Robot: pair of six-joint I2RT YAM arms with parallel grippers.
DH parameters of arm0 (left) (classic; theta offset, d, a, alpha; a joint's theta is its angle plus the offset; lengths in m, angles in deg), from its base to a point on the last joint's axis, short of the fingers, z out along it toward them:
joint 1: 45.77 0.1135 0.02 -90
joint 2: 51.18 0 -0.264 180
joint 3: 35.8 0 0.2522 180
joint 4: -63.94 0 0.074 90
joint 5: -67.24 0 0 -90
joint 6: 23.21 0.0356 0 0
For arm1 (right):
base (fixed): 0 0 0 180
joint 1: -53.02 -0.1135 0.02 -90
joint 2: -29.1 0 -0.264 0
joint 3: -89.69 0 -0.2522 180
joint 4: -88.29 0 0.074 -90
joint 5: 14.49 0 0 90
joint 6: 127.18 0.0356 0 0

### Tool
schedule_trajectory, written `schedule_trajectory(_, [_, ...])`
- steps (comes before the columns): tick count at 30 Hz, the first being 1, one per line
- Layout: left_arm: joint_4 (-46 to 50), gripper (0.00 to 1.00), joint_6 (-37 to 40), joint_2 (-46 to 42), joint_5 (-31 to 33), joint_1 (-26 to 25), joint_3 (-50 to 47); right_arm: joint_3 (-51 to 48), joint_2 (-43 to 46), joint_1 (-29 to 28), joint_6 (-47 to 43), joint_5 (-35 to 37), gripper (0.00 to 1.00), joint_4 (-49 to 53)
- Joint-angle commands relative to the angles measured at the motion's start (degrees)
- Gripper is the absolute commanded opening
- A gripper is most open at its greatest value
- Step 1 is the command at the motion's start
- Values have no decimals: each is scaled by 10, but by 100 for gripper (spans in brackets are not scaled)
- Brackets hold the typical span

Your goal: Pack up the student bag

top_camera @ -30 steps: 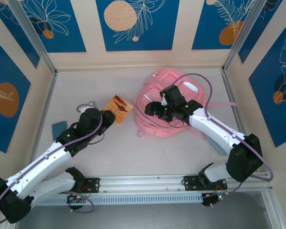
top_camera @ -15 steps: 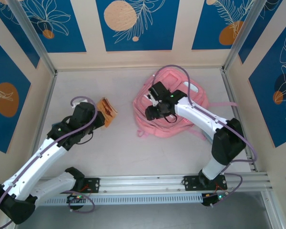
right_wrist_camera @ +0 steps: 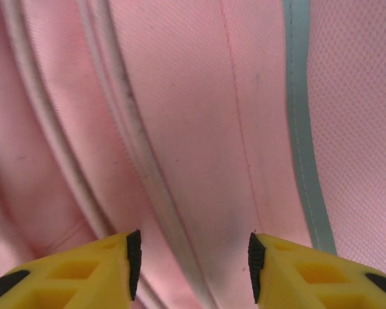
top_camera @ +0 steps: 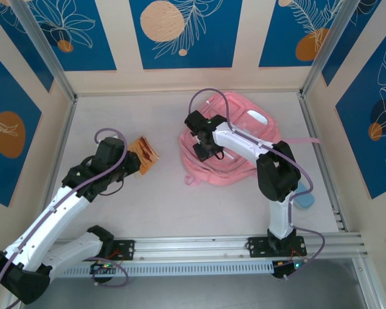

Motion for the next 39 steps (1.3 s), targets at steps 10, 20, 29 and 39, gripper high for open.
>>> schedule_trajectory(10, [-12,0,14,3,-26,10,6,30,-19,-1,-32,107,28,24])
schedule_trajectory(20, [-49,0,30,2,-72,10,-3,62,94,-9,19,138,0,0])
schedule_trajectory(29, [-116,0,43,-20,-146,10,-17,119,138,-6,59,36,0,7])
schedule_trajectory(39, [-193,0,-23,-15,-228,10,-45,148,161,29,115,-101,0,0])
